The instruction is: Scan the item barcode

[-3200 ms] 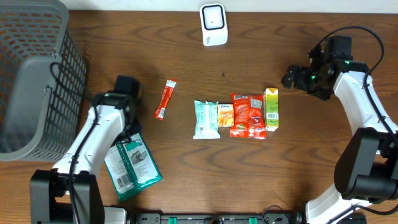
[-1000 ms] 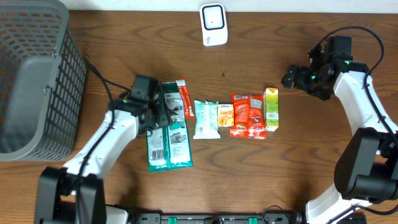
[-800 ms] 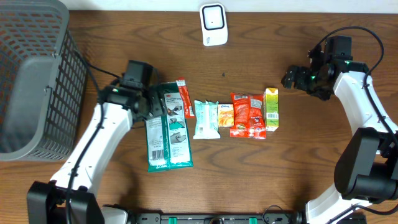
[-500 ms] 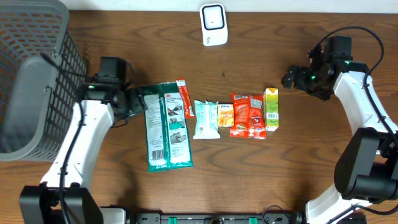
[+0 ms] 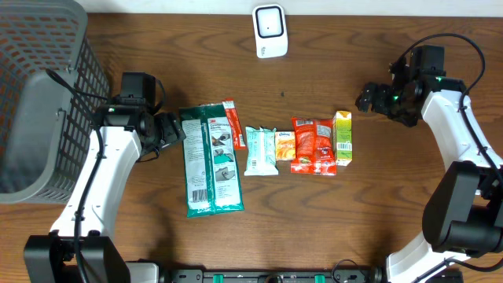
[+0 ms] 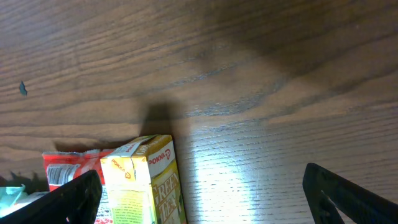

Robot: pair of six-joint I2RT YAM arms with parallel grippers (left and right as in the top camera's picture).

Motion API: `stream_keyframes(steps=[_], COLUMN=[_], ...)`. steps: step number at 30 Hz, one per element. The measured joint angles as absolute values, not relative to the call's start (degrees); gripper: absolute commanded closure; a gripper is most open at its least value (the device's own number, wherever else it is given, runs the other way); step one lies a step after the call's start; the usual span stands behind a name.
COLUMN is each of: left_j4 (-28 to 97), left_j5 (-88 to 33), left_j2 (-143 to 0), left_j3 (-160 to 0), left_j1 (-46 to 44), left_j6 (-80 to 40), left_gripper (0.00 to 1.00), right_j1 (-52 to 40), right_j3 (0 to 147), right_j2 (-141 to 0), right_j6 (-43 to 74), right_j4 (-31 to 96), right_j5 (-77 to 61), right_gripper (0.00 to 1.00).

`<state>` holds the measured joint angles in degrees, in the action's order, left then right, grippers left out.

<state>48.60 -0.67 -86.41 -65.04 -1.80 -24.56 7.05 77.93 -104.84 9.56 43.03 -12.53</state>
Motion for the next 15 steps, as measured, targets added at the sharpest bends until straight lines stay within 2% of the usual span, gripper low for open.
stream_keyframes(steps=[15], left_j4=[48.6], left_j5=[-0.7], left_j2=[-86.4], left_j3=[-65.0], left_j1=[-1.8], left_j6=[-24.6], left_gripper=[0.1], right_j1=[7.0], right_j3=[77.9], right_j2=[-104.8], right_j6=[9.6], right_j4=[43.0], right_j5=[-12.5], right_gripper=[0.01])
